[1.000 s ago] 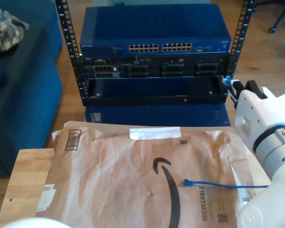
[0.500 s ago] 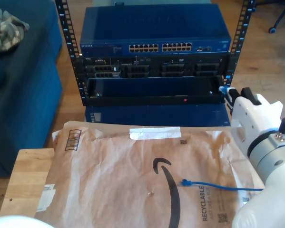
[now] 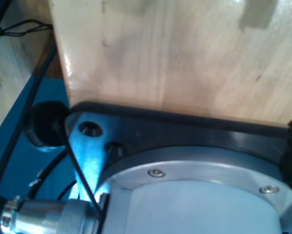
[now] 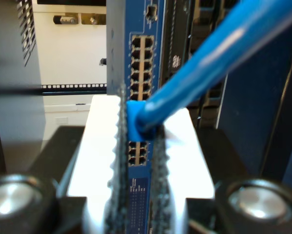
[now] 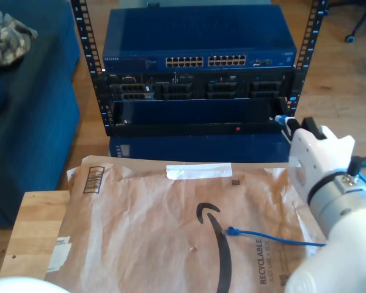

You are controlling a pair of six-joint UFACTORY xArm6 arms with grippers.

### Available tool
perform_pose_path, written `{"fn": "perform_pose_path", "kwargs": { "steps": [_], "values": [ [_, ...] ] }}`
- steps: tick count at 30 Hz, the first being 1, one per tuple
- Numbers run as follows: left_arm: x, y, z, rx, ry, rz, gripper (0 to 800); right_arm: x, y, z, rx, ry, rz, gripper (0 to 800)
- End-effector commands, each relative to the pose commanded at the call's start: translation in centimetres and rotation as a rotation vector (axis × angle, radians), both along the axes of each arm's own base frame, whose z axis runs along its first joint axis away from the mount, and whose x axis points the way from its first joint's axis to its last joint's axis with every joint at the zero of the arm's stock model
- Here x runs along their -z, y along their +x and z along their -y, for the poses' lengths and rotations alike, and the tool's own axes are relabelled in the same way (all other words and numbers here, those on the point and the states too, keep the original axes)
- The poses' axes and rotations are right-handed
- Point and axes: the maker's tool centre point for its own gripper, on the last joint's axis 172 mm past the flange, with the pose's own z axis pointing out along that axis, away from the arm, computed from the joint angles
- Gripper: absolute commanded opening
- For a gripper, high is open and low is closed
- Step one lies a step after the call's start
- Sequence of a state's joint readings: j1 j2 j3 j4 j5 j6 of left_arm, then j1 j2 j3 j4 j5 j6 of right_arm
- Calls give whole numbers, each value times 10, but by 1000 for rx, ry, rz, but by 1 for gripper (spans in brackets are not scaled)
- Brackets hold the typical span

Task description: Grab the cable and plug it in

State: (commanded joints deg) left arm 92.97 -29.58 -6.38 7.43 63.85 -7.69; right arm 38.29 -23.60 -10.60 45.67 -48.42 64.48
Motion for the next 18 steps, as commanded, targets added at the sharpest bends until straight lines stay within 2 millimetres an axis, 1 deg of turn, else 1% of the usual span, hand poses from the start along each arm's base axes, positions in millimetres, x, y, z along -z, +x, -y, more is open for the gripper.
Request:
{"fn": "perform_pose_path", "kwargs": {
  "steps": [3, 6, 8, 10, 12, 15, 18],
  "values": [
    [0, 0, 0, 0, 0, 1, 800, -2, 3, -8, -10, 2, -1, 0],
    [0, 0, 0, 1, 0, 1, 800, 2, 8, -12, -11, -9, -9, 0],
    [0, 0, 0, 1, 0, 1, 800, -3, 13, -18, -15, -6, -2, 0],
    [0, 0, 0, 1, 0, 1, 800, -2, 18, -21, -16, -12, -3, 0],
    [0, 0, 0, 1, 0, 1, 800, -8, 20, -25, -22, -10, 7, 0],
    [0, 0, 0, 1, 0, 1, 800, -15, 26, -38, -51, -31, 24, 0],
    [0, 0, 0, 1, 0, 1, 800, -17, 29, -41, -53, -29, 25, 0]
  ]
}}
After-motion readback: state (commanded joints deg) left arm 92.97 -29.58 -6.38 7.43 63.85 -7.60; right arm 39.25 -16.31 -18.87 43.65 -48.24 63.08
